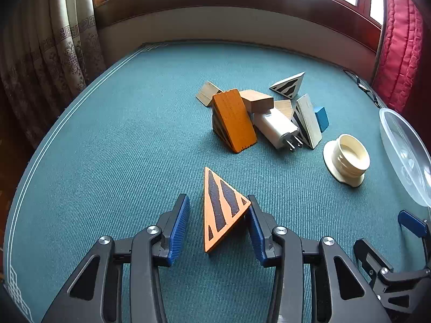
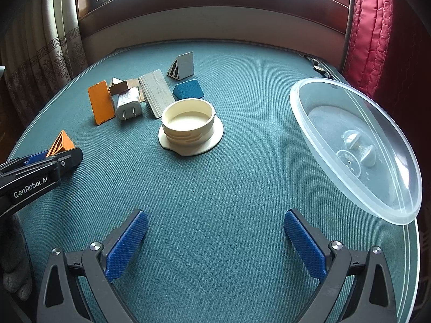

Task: Organize rigid objects
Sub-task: 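Grasp the cream cup on its saucer with the right gripper while the left gripper holds the striped triangle block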

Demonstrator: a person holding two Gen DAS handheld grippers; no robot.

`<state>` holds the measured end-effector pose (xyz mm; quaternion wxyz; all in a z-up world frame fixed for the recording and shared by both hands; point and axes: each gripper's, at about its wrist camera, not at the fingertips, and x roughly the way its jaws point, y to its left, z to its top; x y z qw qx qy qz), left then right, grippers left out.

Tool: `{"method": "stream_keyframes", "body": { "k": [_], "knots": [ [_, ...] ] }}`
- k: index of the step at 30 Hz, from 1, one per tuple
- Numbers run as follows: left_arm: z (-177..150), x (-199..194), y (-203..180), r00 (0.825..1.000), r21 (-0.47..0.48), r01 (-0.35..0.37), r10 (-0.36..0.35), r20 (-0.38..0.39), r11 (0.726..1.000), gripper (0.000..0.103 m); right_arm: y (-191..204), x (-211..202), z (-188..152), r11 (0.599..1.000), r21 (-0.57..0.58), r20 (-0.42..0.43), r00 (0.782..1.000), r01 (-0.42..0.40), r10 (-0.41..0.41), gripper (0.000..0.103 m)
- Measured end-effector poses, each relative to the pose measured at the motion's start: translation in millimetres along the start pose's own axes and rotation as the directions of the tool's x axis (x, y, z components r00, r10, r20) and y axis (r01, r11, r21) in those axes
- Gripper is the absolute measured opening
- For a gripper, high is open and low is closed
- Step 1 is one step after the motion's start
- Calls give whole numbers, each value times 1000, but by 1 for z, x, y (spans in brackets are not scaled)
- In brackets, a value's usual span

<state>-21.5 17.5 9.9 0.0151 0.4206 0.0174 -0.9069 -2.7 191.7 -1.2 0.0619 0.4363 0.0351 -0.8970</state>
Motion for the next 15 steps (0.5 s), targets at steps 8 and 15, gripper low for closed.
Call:
{"method": "stream_keyframes", "body": {
  "k": [8,15],
  "knots": [
    [-4,-3,4,999,-25,21,-21,27,999,30,1,-1,-1,1000,0,0,1000,-1,1,103],
    [-5,-4,7,999,-49,37,-35,31,998,30,-2,-1,9,999,21,-12,999,-31,32,103]
  ]
}}
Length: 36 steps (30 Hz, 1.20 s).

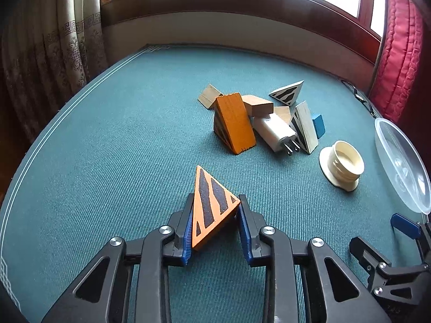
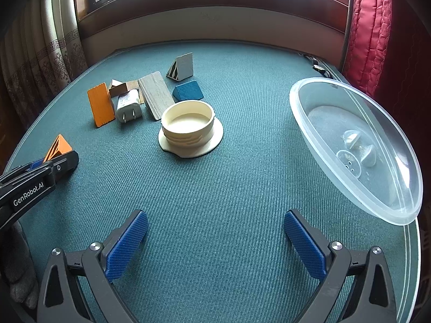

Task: Organize rigid objects
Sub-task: 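Grasp the cream cup on its saucer with the right gripper while the left gripper holds the striped triangle block, then carry the cream cup into the clear basin with the right gripper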

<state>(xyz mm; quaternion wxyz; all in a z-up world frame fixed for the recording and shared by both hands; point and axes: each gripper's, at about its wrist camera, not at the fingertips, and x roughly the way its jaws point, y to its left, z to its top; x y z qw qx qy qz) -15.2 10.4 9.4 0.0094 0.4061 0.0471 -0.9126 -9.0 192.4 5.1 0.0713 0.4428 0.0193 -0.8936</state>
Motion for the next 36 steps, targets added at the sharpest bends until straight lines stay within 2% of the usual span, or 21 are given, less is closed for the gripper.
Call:
{"method": "stream_keyframes", "body": {
  "k": [3,8,13,18,36],
  "knots": [
    [0,0,0,1000,-4,2,-2,-1,1000,30,1,-1,13,999,20,-1,999,-40,40,101],
    [0,0,1,1000,-3,2,-2,0,1000,30,13,-1,38,999,-12,45,998,-37,38,94],
    [-1,0,1,1000,-2,0,0,0,1000,30,12,16,53,998,16,27,998,-58,57,73],
    [-1,0,0,1000,-1,-2,2,-1,1000,30,9,28,59,997,60,34,998,-55,53,59],
    [-1,1,-3,1000,-4,-13,13,-3,1000,30,15,32,58,997,66,92,995,-43,37,60]
  ]
}}
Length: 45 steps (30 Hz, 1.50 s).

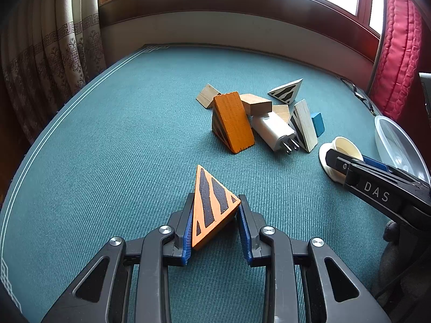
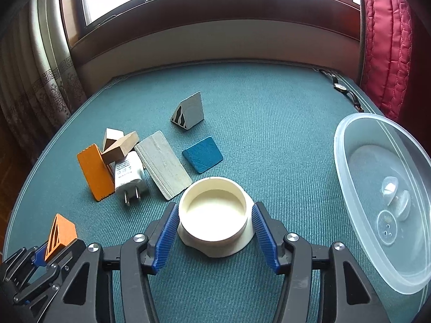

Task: Organize rigid objects
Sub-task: 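Carry the cream cup into the clear basin with the right gripper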

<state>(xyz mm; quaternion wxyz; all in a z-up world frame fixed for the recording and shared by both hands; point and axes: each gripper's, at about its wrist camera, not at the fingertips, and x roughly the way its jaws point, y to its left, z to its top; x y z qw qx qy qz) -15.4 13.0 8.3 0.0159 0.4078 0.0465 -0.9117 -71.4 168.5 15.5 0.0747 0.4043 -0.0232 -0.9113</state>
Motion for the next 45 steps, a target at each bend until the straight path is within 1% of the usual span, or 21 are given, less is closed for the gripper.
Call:
{"method": "stream_keyframes", "body": {
  "k": [12,13,16,19,27,32,36,40,43,45],
  "knots": [
    [-1,1,-1,1000,3,-4,4,-1,1000,30,-1,0,-2,1000,-2,15,1000,0,0,60],
    [-1,1,-2,1000,3,-3,3,-1,1000,30,-1,0,-2,1000,-2,15,1000,0,0,59],
    [0,1,-2,1000,3,-3,3,-1,1000,30,0,-2,-3,1000,-5,21,1000,-5,5,54],
    [-1,0,-2,1000,2,-3,3,2,1000,30,-2,-3,-4,1000,0,28,1000,-8,8,54],
    [0,0,-2,1000,-1,-1,1,4,1000,30,-4,-17,-8,999,18,76,996,-44,43,54],
    [1,-3,-1,1000,4,19,-19,8,1000,30,-7,-39,-9,998,23,135,990,-56,52,54],
    [2,-3,-5,1000,26,19,-19,3,999,30,-20,-52,-8,998,56,155,988,-36,27,54],
    [3,-6,-7,1000,38,17,-18,14,999,30,-41,-60,-6,997,63,157,987,38,-48,54],
    [3,-7,-5,999,32,36,-36,10,999,30,-61,-72,-7,992,82,173,979,93,-106,54],
    [2,-7,-4,999,27,38,-38,7,999,30,-76,-81,-8,987,115,189,973,111,-131,54]
  ]
}}
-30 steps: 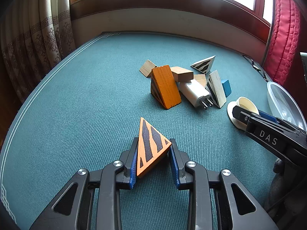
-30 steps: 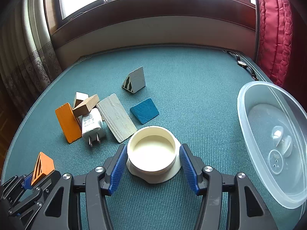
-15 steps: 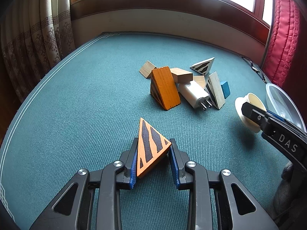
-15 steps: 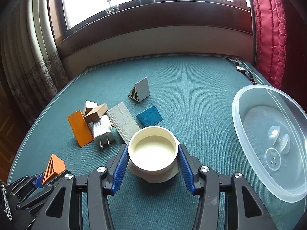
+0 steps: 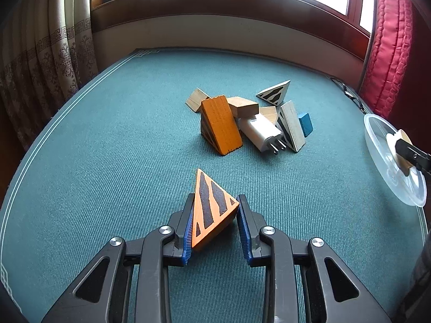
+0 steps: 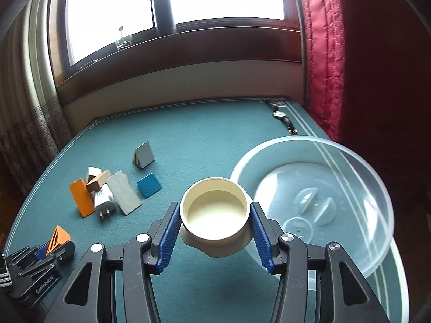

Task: Organize rigid objects
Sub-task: 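Carry the cream cup into the clear basin with the right gripper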

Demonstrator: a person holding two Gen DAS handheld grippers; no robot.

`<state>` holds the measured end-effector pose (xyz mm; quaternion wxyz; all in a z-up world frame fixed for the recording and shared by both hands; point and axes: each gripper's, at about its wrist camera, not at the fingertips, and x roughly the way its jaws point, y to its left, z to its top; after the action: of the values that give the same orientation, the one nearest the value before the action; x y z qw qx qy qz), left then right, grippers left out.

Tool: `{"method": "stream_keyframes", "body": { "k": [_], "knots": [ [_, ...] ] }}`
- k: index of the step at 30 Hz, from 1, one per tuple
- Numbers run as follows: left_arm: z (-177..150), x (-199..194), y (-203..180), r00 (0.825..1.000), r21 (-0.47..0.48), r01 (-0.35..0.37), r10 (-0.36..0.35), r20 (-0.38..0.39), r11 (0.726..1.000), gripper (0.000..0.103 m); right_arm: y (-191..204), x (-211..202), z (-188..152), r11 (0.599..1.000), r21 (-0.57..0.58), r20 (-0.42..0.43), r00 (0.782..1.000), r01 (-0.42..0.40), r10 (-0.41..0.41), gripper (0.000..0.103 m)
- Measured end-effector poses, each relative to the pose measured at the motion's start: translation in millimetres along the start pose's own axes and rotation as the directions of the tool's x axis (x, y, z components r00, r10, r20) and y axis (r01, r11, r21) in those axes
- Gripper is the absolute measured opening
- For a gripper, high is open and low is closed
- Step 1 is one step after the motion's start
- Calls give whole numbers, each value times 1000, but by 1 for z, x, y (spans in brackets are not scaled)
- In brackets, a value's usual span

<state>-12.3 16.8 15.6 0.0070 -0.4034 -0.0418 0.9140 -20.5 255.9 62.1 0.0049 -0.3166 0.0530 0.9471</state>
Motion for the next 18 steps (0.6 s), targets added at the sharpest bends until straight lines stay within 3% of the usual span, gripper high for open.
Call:
{"method": "stream_keyframes", "body": {
  "k": [7,18],
  "knots": [
    [-2,-4,2,1000,-4,-16,16,-2,1000,29,-46,-17,2,991,116,48,996,63,-69,54],
    [0,-18,-18,1000,39,-13,12,21,999,29,-109,-18,-5,951,222,25,974,214,-225,54]
  ]
}}
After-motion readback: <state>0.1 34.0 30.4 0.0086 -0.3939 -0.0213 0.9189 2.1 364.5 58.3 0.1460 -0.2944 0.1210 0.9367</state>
